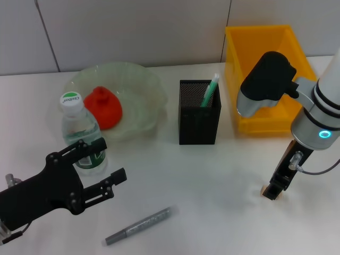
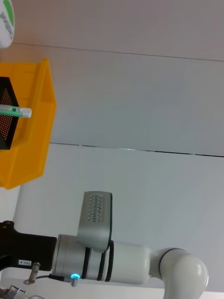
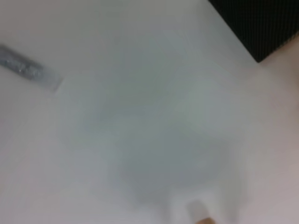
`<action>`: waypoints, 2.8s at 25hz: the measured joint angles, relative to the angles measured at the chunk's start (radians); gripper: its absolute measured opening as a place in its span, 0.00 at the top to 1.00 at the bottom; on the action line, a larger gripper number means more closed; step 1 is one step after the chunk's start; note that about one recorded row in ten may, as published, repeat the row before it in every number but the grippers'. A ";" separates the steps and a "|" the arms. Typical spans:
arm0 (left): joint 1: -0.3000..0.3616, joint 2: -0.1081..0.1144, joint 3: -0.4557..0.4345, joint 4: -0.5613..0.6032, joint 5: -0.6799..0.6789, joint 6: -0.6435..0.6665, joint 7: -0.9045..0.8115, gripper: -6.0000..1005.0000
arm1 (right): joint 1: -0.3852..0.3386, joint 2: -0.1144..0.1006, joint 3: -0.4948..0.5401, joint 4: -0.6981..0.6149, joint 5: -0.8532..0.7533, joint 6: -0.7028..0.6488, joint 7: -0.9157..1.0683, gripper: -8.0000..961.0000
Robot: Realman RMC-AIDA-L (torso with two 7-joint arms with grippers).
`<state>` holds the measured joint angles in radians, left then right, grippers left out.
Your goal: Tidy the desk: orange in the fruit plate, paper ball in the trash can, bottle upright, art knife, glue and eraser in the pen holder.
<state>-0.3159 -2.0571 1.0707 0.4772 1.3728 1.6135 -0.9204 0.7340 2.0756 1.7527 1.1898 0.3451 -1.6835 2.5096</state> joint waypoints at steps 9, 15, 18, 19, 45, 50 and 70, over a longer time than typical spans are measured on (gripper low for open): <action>-0.002 0.002 0.004 0.000 0.000 -0.003 0.000 0.22 | -0.002 0.000 -0.027 -0.016 -0.007 0.024 0.015 0.39; -0.002 0.003 -0.001 -0.001 0.000 -0.005 0.008 0.22 | 0.001 0.000 -0.027 -0.026 -0.007 0.033 0.019 0.39; -0.002 0.003 -0.002 -0.002 0.000 -0.005 0.010 0.22 | 0.004 0.000 -0.032 -0.037 -0.005 0.034 0.021 0.39; -0.002 0.003 -0.002 -0.002 0.000 -0.005 0.011 0.22 | 0.005 0.000 -0.036 -0.041 -0.005 0.035 0.022 0.39; -0.002 0.003 -0.002 0.000 0.000 0.000 0.012 0.22 | 0.018 0.000 -0.055 -0.090 0.001 0.049 0.044 0.83; -0.002 0.002 0.000 0.000 0.000 -0.001 0.012 0.22 | 0.017 0.000 -0.055 -0.093 -0.003 0.054 0.049 0.84; -0.007 0.001 -0.003 0.000 0.000 0.002 0.012 0.22 | -0.022 0.001 -0.004 0.263 0.123 -0.002 0.086 0.86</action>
<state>-0.3227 -2.0561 1.0676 0.4770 1.3729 1.6153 -0.9082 0.7119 2.0765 1.7482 1.4525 0.4680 -1.6852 2.5956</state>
